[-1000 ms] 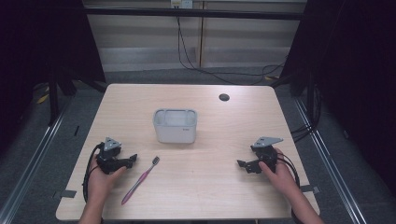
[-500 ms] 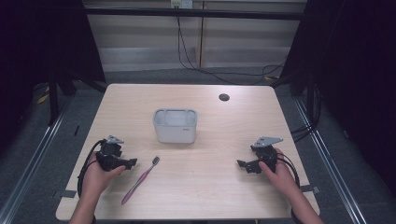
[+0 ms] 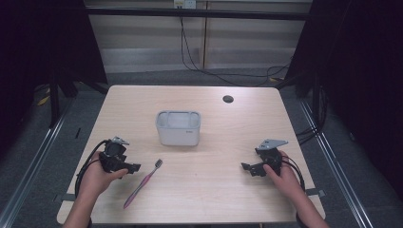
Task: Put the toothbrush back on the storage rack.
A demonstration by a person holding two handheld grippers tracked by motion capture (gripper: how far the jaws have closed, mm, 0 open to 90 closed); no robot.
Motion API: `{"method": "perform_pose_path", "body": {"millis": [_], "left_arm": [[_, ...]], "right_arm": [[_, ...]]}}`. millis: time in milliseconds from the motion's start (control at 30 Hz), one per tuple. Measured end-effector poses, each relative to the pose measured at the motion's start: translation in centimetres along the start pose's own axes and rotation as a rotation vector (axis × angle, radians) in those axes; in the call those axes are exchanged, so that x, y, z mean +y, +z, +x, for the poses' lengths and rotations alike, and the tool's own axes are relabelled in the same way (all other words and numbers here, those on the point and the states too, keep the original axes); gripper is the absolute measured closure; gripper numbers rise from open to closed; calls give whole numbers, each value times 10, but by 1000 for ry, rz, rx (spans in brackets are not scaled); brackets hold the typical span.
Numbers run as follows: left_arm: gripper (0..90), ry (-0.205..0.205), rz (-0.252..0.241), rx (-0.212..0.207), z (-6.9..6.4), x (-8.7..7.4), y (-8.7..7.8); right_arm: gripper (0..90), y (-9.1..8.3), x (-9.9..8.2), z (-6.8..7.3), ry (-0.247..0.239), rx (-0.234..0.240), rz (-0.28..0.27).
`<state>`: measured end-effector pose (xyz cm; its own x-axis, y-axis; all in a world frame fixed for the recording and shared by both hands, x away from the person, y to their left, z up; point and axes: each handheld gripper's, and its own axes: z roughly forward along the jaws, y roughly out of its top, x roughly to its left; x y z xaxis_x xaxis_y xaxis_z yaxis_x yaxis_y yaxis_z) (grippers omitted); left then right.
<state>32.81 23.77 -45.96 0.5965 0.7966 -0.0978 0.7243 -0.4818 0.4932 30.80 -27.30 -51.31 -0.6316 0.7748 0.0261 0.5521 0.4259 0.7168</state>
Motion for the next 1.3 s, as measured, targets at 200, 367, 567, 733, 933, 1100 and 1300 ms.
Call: {"method": "perform_pose_path", "body": {"millis": [200, 367, 567, 733, 933, 1100, 1300], "left_arm": [[309, 22, 33, -18, -8, 8, -4], [315, 52, 63, -40, -16, 14, -4], [321, 76, 74, -50, -21, 19, -4], [327, 77, 74, -62, -26, 22, -4], [339, 94, 73, -71, -32, 24, -1], [347, 93, 75, -85, -38, 26, 0], [360, 96, 84, -96, -43, 27, 6]], "right_arm": [[101, 0, 0, 0, 1, 0, 0], [101, 0, 0, 0, 1, 0, 0], [101, 0, 0, 0, 1, 0, 0], [101, 0, 0, 0, 0, 0, 0], [101, 0, 0, 0, 0, 0, 0], [101, 0, 0, 0, 0, 0, 0], [101, 0, 0, 0, 0, 0, 0]]}}
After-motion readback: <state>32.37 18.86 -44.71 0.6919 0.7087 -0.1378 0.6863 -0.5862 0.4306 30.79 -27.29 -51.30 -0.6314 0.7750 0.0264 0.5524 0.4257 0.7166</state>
